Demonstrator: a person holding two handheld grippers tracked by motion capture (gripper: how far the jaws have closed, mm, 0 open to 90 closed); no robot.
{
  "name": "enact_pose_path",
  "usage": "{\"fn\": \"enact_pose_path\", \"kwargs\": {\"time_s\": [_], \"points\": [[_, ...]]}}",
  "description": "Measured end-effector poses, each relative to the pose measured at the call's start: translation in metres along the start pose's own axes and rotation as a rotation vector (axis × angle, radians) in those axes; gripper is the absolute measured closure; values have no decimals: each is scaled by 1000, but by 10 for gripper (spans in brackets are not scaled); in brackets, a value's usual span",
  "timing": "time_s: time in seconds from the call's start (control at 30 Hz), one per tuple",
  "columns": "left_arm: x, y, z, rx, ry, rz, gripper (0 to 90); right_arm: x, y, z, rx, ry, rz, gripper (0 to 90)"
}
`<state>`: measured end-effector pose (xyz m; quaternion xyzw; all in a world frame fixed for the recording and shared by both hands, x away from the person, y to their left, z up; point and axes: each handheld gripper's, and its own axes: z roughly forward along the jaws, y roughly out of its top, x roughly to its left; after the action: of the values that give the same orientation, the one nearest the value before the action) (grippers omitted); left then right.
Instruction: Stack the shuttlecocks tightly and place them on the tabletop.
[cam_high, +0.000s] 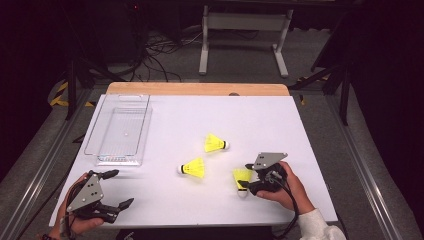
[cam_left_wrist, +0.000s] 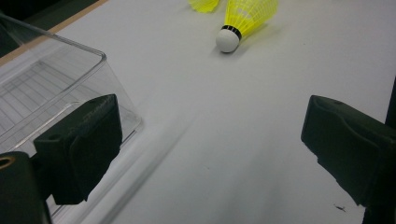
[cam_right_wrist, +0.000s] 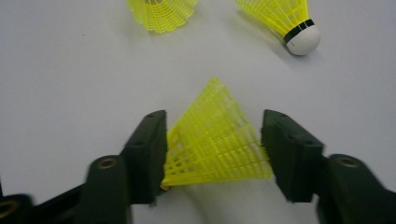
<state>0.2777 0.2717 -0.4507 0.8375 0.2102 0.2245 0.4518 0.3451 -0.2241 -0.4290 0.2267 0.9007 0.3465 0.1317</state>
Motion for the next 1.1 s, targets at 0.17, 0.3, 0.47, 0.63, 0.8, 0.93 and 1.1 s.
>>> {"fn": "enact_pose_path", "kwargs": {"time_s": [0.17,0.3,0.47,0.63,0.8,0.93,1.1], "points": [[0,0,0,2,4,-3,65,-1,0,-3,-22,30,-6,681],[0,0,0,3,5,-2,65,-1,2,-8,-71,28,0,867],[0,1,-1,-1,10,-4,65,1,4,-8,-104,36,12,892],[1,2,-1,-5,15,-4,65,4,14,-8,-168,10,15,897],[1,2,-3,-11,16,-5,66,8,35,1,-258,-25,20,897],[1,2,-3,-11,14,-4,66,11,46,12,-296,-32,27,897],[1,2,-3,-15,14,-5,66,13,55,27,-309,-49,35,896]]}}
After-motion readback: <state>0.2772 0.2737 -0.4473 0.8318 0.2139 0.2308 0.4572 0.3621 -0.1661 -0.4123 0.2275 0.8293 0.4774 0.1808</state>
